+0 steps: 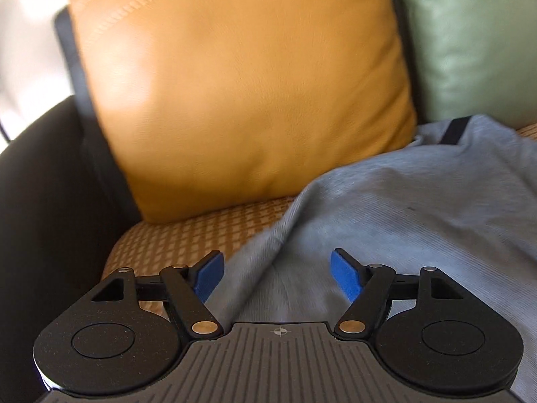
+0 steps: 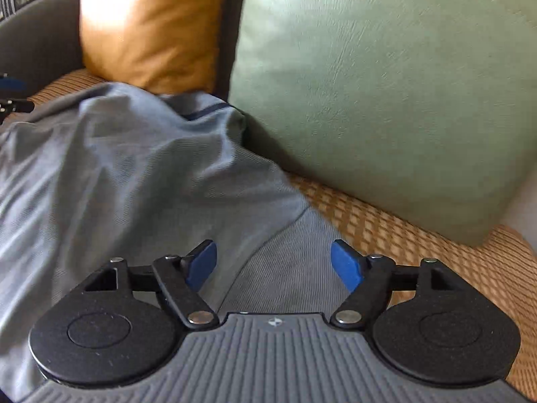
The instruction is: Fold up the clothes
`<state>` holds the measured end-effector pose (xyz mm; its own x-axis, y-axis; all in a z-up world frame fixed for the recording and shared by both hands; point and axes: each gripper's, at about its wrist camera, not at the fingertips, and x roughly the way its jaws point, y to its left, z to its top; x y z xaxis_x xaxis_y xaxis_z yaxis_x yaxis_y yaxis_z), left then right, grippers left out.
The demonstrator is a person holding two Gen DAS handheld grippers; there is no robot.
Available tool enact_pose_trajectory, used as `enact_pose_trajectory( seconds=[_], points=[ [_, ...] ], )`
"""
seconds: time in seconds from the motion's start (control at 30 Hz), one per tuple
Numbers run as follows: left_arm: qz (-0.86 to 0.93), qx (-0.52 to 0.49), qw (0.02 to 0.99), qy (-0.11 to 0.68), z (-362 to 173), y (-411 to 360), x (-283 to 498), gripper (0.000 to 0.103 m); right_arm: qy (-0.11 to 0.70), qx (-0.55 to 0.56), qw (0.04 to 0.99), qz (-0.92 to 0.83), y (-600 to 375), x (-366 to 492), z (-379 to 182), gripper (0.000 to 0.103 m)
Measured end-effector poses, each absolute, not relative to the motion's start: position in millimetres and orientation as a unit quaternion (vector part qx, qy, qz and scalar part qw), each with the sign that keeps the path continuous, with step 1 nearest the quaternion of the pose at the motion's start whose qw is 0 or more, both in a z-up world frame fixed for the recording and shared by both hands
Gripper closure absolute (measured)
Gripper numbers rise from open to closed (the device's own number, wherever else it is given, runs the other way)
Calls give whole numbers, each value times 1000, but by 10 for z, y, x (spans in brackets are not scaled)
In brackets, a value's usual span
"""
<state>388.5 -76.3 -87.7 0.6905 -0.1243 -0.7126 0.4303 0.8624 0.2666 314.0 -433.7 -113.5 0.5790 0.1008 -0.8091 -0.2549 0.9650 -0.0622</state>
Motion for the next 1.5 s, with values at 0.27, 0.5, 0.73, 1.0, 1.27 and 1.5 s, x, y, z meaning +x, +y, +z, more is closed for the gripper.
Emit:
enact_pose_trajectory(
  seconds=[0.27, 0.5, 0.73, 1.0, 1.27, 1.5],
  points=[
    [-170, 224, 877, 388, -1258, -907, 4381, 21, 452, -80, 878, 137, -4408, 3679, -1529, 24],
    [-164, 237, 883, 371, -1332, -977, 4287, 102, 460, -49, 867, 187, -4439, 3648, -1519, 94],
    [-61, 226, 923, 305, -1248, -1035, 4312, 102, 314, -358, 879, 31, -4123, 3370, -1479, 93],
    [-18, 340, 888, 310, -1829, -1436, 4320, 68, 366, -242, 898, 14, -4263, 3633, -1873, 79],
    [-1, 250, 918, 307, -1053, -932, 4024, 26, 344, -122, 931, 3, -4824, 3041, -1085, 36],
    [-106, 209, 918, 320, -639, -739, 2871, 26, 376, -90, 922, 28, -5120, 2059, -666, 37]
  ],
)
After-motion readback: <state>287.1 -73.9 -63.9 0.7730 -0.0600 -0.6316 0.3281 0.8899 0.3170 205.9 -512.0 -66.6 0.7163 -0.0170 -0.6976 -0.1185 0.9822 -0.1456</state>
